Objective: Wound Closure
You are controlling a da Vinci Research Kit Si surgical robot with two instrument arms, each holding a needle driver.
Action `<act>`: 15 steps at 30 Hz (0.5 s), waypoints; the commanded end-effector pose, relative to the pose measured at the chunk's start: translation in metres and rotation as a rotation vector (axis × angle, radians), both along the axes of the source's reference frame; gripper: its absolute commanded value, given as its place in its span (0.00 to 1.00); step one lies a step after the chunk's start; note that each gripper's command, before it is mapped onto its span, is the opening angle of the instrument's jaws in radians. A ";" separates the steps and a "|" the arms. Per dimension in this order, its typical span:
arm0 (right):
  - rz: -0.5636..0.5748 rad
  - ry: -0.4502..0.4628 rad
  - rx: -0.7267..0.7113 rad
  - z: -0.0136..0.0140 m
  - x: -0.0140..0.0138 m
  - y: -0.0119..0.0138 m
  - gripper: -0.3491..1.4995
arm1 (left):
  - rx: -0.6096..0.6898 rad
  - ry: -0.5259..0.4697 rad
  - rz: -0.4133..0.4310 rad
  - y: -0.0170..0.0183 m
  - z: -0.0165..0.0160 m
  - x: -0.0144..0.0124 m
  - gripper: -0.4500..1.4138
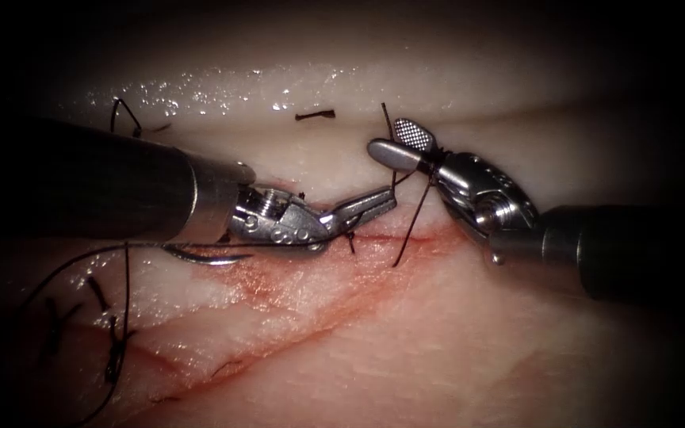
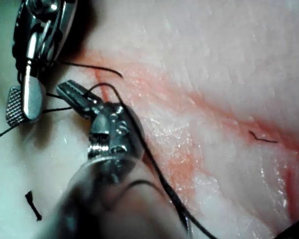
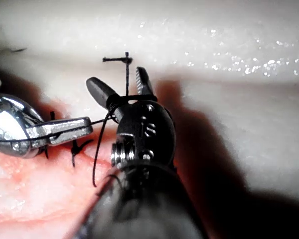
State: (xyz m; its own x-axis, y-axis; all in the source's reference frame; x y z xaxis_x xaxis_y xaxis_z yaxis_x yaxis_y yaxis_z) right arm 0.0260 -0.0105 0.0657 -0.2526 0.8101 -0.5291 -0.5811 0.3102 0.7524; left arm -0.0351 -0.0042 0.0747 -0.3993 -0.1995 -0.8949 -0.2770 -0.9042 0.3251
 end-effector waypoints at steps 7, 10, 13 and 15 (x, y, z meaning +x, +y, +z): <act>-0.019 -0.016 0.010 0.0016 0.0017 -0.0006 0.68 | 0.000 0.001 0.002 0.0004 0.0009 -0.0007 0.00; -0.048 -0.084 0.005 0.0007 0.0019 -0.0011 0.00 | -0.001 0.000 0.004 0.0003 0.0009 -0.0005 0.00; -0.042 -0.134 -0.011 0.0001 0.0020 -0.0011 0.00 | 0.005 -0.003 0.004 0.0002 0.0008 -0.0004 0.00; -0.039 -0.141 -0.006 -0.0002 0.0019 -0.0012 0.00 | 0.006 -0.002 0.008 0.0002 0.0008 -0.0002 0.00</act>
State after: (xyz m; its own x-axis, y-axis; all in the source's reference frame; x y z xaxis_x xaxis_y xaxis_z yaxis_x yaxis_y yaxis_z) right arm 0.0270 -0.0117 0.0651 -0.1464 0.8105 -0.5671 -0.6687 0.3414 0.6605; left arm -0.0346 -0.0041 0.0750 -0.3976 -0.1975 -0.8961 -0.2708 -0.9078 0.3202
